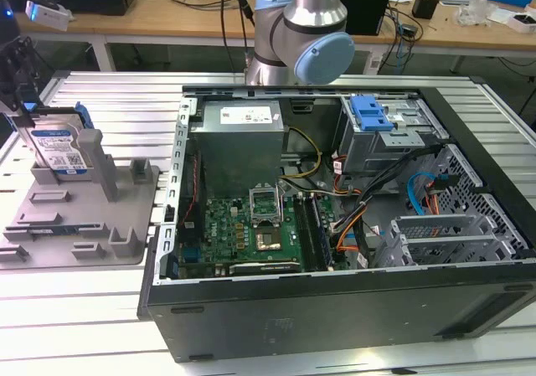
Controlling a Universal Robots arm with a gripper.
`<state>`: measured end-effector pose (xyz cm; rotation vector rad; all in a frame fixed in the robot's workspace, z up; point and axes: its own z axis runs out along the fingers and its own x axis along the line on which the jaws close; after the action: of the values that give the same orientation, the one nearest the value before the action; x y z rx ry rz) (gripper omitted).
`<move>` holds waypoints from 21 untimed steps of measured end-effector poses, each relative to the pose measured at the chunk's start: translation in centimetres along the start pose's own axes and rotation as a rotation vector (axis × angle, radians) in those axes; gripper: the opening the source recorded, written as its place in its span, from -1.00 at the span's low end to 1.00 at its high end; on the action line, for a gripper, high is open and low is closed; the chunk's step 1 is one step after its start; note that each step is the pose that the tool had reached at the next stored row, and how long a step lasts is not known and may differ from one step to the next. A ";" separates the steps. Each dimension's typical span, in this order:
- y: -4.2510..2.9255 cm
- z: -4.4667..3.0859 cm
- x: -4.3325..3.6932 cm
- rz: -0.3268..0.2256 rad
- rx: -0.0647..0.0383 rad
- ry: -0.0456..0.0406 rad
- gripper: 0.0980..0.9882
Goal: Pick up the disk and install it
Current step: 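Pick up the disk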
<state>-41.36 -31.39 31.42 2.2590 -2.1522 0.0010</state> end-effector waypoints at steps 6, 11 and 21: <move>-0.01 0.13 0.07 0.000 0.000 -0.0001 -0.14; 0.00 0.14 0.08 0.000 0.000 0.0000 -0.14; -0.02 0.70 0.07 0.000 0.000 0.0000 -0.14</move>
<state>-41.34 -31.47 30.71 2.2591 -2.1524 0.0012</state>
